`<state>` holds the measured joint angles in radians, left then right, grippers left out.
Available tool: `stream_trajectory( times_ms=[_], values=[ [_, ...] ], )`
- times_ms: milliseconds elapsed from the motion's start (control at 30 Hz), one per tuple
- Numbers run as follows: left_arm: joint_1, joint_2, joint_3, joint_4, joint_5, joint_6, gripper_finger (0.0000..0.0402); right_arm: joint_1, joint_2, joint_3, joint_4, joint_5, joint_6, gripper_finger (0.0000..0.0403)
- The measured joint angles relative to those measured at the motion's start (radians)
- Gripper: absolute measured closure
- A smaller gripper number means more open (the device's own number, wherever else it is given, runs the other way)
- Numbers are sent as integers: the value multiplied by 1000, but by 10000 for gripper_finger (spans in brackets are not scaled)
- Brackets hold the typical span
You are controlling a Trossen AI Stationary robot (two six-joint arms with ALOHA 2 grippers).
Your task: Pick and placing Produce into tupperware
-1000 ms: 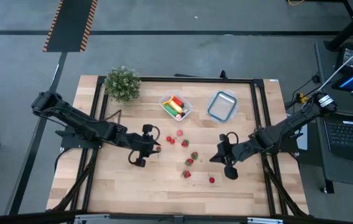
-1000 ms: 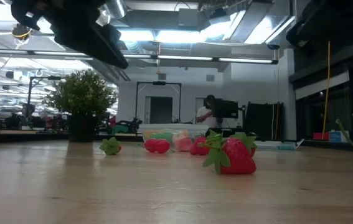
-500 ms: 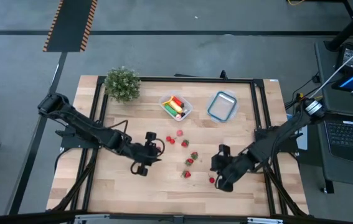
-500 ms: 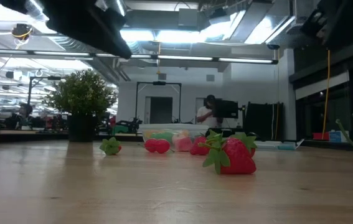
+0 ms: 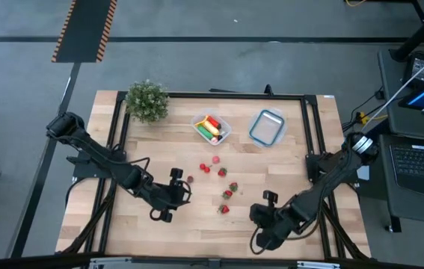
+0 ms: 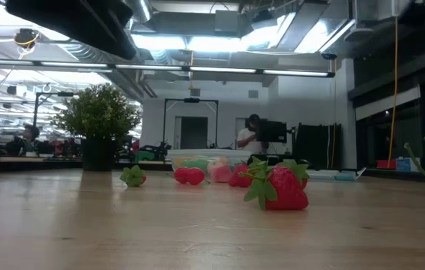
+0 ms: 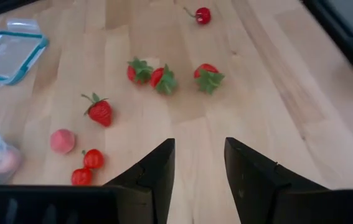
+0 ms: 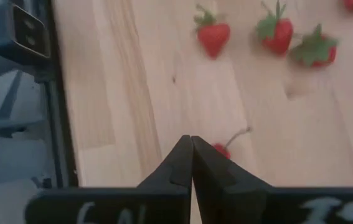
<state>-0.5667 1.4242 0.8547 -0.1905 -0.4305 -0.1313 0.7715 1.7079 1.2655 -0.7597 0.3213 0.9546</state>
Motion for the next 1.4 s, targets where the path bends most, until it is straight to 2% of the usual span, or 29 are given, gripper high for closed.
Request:
stream_trajectory(
  times_ms=[400,1033,1167,1400],
  values=[
    [-10,0,0,-13,-4,2,269,6,51,10,-29,-28,167,393],
    [-10,0,0,-12,-4,11,269,-4,140,6,-62,-37,219,391],
    [-7,0,0,-12,-5,11,269,-4,149,6,-60,-45,222,367],
    [-7,-1,0,-12,-5,11,269,-4,149,6,-52,-45,223,301]
  ],
)
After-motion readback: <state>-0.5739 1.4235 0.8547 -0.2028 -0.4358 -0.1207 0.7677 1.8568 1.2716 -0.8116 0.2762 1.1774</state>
